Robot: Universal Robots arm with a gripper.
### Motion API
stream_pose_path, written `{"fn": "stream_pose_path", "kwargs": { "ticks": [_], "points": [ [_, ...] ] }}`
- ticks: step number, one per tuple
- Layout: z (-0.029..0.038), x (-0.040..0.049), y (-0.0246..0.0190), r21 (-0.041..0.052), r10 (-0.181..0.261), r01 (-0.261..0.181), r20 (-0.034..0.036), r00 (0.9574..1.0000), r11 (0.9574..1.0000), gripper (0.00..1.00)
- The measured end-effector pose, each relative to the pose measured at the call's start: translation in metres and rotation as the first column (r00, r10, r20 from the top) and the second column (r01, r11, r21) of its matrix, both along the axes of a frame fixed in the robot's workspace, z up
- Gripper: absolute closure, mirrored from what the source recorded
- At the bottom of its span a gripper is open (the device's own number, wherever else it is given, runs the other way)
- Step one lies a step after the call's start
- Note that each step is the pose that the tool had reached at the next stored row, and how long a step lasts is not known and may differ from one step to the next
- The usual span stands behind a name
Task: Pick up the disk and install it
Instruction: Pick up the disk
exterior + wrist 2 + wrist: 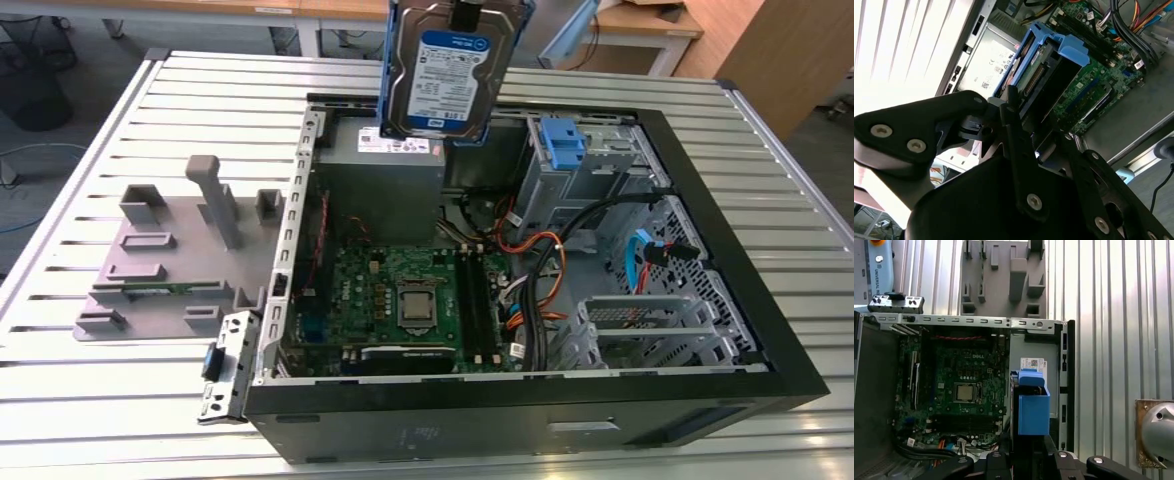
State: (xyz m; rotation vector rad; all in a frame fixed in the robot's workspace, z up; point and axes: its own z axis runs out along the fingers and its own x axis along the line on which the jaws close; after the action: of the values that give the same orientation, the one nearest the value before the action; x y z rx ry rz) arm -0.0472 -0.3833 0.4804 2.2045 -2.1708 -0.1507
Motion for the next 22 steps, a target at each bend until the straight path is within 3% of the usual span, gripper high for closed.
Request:
{"fn": "stream_pose_path", "kwargs": {
  "ticks": [14,18,20,22],
  "points": [
    [-0.0001,0.0236,-0.0024,0.0001,0.0,0.0,-0.0126,0.9999,1.0,0.65],
    [0.0,0.0246,-0.0025,0.0001,0.0,0.0,-0.013,0.9999,1.0,0.65],
    [-0.0001,0.0243,-0.0025,0.0001,0.0,0.0,-0.0093,1.0,1.0,0.65],
    [-0.0003,0.0234,-0.0025,-0.0001,0.0,0.0,0.0091,1.0,1.0,0.65]
  ]
}}
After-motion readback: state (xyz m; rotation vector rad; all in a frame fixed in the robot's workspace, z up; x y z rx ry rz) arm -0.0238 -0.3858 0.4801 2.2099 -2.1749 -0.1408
